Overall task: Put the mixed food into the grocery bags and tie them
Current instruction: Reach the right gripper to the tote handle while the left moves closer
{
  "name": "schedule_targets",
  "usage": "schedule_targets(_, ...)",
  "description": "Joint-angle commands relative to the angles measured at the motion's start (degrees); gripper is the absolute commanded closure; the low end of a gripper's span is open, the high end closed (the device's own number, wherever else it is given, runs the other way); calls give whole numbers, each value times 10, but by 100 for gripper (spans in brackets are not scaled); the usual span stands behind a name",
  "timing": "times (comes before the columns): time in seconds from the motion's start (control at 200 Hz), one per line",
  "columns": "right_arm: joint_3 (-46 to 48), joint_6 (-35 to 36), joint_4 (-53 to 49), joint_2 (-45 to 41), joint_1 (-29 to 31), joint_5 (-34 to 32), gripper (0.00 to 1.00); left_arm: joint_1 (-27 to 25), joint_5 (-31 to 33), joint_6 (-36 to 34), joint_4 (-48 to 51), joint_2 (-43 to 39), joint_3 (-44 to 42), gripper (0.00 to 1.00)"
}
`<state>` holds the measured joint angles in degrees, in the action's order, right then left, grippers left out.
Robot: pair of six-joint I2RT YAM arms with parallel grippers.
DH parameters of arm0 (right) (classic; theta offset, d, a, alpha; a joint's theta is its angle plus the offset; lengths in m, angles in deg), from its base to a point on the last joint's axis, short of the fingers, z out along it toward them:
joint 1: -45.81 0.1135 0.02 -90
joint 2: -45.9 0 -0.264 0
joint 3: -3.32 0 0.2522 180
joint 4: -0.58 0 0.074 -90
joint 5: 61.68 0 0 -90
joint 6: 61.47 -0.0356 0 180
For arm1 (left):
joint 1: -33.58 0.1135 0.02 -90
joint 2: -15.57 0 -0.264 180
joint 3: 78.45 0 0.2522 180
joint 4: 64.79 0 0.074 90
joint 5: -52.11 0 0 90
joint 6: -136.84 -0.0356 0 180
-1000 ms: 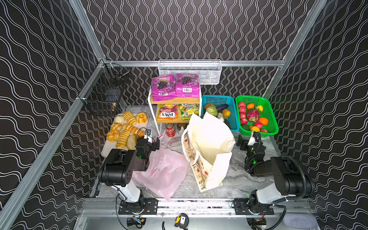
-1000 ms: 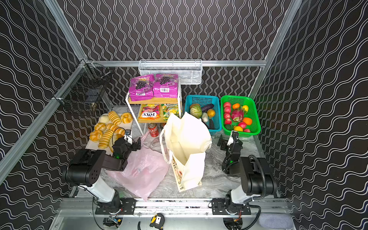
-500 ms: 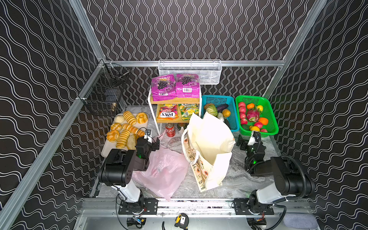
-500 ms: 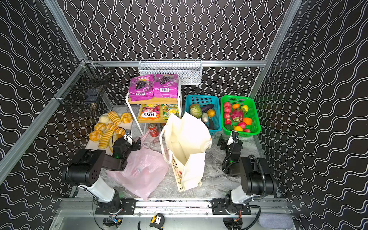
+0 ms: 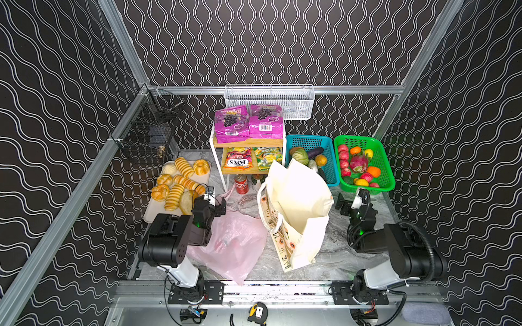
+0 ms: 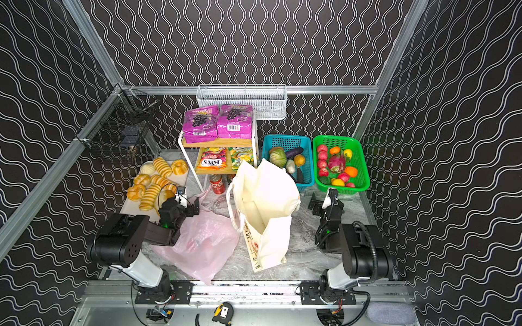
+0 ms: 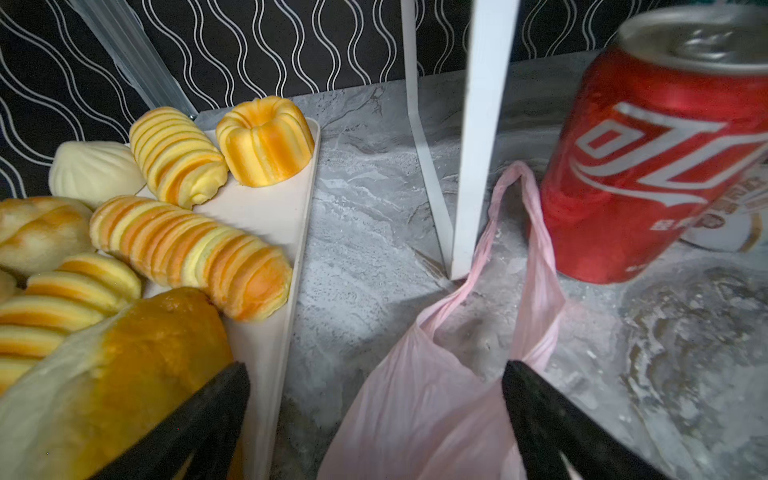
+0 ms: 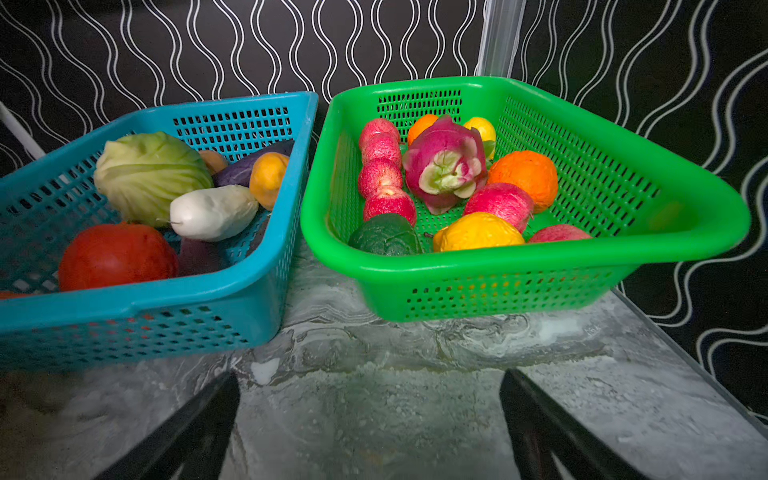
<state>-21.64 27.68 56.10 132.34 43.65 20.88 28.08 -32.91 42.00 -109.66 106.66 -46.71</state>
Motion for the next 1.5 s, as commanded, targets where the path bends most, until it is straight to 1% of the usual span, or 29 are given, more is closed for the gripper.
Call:
schedule_targets(0.0, 13, -9, 40, -33, 0, -22, 0, -8, -9, -16, 28, -51, 7, 1)
schedule_targets(0.04, 11, -12, 21, -52, 1, -26, 0, -9, -3, -10, 57, -74, 10, 1)
schedule_targets(0.08, 0, -22, -34, -82, 0, -33, 0, -9, 2, -6, 75, -97, 12, 1)
schedule_targets(0.125, -20, -32, -118, -123, 0, -45, 0, -8, 8, -4, 100, -130, 12, 1)
schedule_targets(0.18, -53, -40, -222, -168, 0, -58, 0, -8, 9, 28, 140, -177, 17, 1)
schedule_targets(0.24, -94, -63, -320, -207, 0, -79, 0, -8, -14, 40, 178, -224, 27, 1)
schedule_targets(0.285, -141, -109, -423, -235, -1, -94, 0, -8, -26, 46, 212, -248, 39, 1)
schedule_targets(0.325, -185, -137, -506, -249, -2, -85, 0, -8, -25, 72, 239, -268, 52, 1)
schedule_targets(0.365, -244, -157, -612, -263, -3, -39, 0, -8, -28, 117, 274, -288, 66, 1)
schedule_targets(0.415, -299, -166, -692, -269, -3, 17, 0, -8, -44, 161, 328, -311, 86, 1)
schedule_targets(0.43, -322, -171, -719, -271, -3, 46, 0, -8, -48, 176, 348, -318, 92, 1)
schedule_targets(0.455, -341, -174, -743, -273, -3, 74, 0, -8, -50, 201, 384, -331, 103, 1)
schedule_targets(0.541, -403, -177, -810, -277, -3, 218, 0, -7, -53, 284, 502, -369, 134, 1)
schedule_targets(0.551, -406, -177, -814, -277, -3, 222, 0, -7, -58, 290, 511, -372, 137, 1)
schedule_targets(0.631, -445, -182, -854, -268, -2, 346, 4, -6, -145, 289, 539, -395, 148, 1)
schedule_targets(0.696, -457, -194, -876, -252, -2, 430, 8, -5, -208, 310, 554, -403, 159, 1)
schedule_targets(0.741, -483, -192, -892, -240, 0, 471, 10, -6, -250, 321, 561, -404, 170, 1)
schedule_targets(0.816, -496, -189, -908, -219, 8, 510, 11, -6, -298, 352, 577, -397, 192, 3)
schedule_targets(0.881, -505, -189, -914, -200, 20, 516, 13, -6, -332, 379, 579, -391, 209, 5)
schedule_targets(0.946, -516, -185, -926, -178, 31, 498, 17, -8, -360, 396, 577, -386, 224, 6)
schedule_targets(1.006, -529, -174, -944, -155, 40, 480, 24, -12, -371, 393, 589, -387, 241, 6)
schedule_targets(1.131, -553, -155, -976, -128, 64, 461, 32, -20, -386, 366, 644, -387, 287, 6)
schedule_targets(1.176, -560, -145, -987, -123, 76, 453, 41, -24, -394, 361, 660, -384, 298, 6)
schedule_targets(1.221, -565, -140, -995, -122, 85, 446, 46, -30, -399, 361, 671, -380, 306, 6)
schedule_targets(1.321, -573, -138, -1012, -122, 102, 424, 73, -50, -409, 357, 691, -377, 323, 7)
schedule_targets(1.326, -573, -138, -1013, -123, 104, 422, 76, -52, -410, 357, 692, -376, 324, 8)
schedule_targets(1.336, -573, -138, -1013, -123, 104, 422, 77, -53, -410, 356, 694, -376, 326, 8)
schedule_targets(1.426, -578, -140, -1029, -136, 110, 414, 99, -78, -415, 349, 718, -364, 351, 10)
schedule_targets(1.496, -582, -146, -1040, -152, 115, 395, 100, -107, -398, 333, 751, -351, 378, 11)
